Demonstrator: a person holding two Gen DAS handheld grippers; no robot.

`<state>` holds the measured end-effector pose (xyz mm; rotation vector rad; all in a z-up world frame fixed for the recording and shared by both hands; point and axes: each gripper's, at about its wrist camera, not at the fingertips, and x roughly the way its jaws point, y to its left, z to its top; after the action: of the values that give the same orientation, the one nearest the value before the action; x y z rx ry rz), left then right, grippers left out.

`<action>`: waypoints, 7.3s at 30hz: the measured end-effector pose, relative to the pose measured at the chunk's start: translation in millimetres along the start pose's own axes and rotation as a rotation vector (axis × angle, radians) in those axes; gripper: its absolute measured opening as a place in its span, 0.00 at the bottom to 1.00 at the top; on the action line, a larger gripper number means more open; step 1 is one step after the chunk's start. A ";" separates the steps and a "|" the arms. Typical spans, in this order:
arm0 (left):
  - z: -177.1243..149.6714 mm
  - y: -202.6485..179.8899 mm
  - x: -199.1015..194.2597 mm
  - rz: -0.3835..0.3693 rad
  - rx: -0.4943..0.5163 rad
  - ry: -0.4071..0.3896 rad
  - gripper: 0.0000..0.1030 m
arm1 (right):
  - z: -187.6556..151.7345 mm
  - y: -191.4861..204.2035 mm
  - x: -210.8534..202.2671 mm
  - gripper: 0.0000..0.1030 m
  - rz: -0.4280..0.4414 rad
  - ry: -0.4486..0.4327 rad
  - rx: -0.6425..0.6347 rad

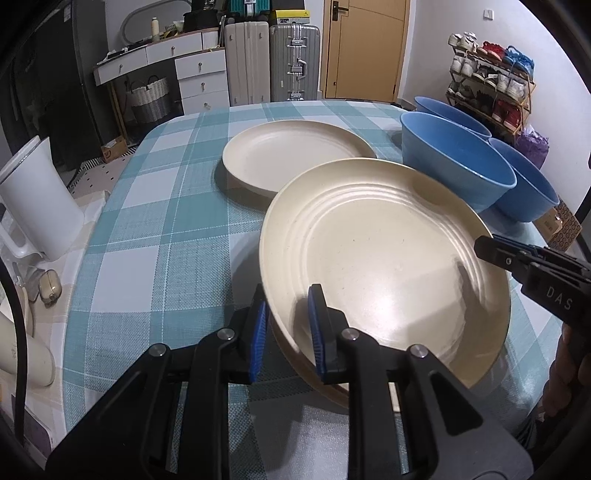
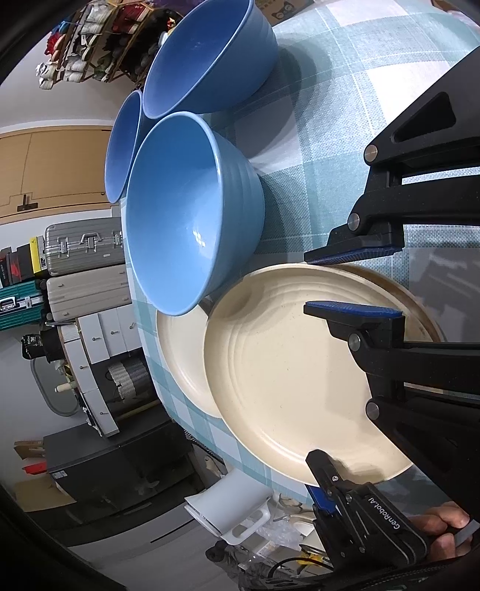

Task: Organize plates and bowls
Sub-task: 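Carry the cream plate with the right gripper onto another cream plate, then open the right gripper and release the cream plate onto the stack, then move the right tool over the next cream plate beside the blue bowls, then close the right gripper on the cream plate's rim and lift it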

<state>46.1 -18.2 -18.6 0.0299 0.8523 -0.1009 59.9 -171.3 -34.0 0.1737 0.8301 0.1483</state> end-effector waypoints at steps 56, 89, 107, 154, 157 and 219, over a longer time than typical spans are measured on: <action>-9.6 -9.9 17.6 0.071 0.090 0.095 0.28 | -8.2 2.2 16.0 0.31 -0.030 0.015 -0.031; 58.3 37.2 -71.0 -0.001 -0.179 -0.101 0.99 | 69.5 4.9 -68.9 0.99 0.167 -0.155 -0.122; 120.7 67.8 -47.1 0.029 -0.246 -0.065 0.99 | 153.1 42.9 -46.5 0.99 0.175 -0.077 -0.258; 156.5 101.1 120.8 0.040 -0.287 0.163 0.87 | 230.4 58.9 171.9 0.84 0.098 0.384 -0.358; 156.8 103.1 130.5 0.021 -0.296 0.177 0.84 | 228.1 60.9 182.1 0.83 0.099 0.412 -0.371; 167.9 83.6 105.8 0.046 -0.244 0.113 0.16 | 232.3 63.6 183.9 0.15 0.004 0.403 -0.365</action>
<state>249.6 45.6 11.0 -0.1747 0.9710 0.0492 351.0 -94.9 0.9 -0.2059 1.1865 0.3421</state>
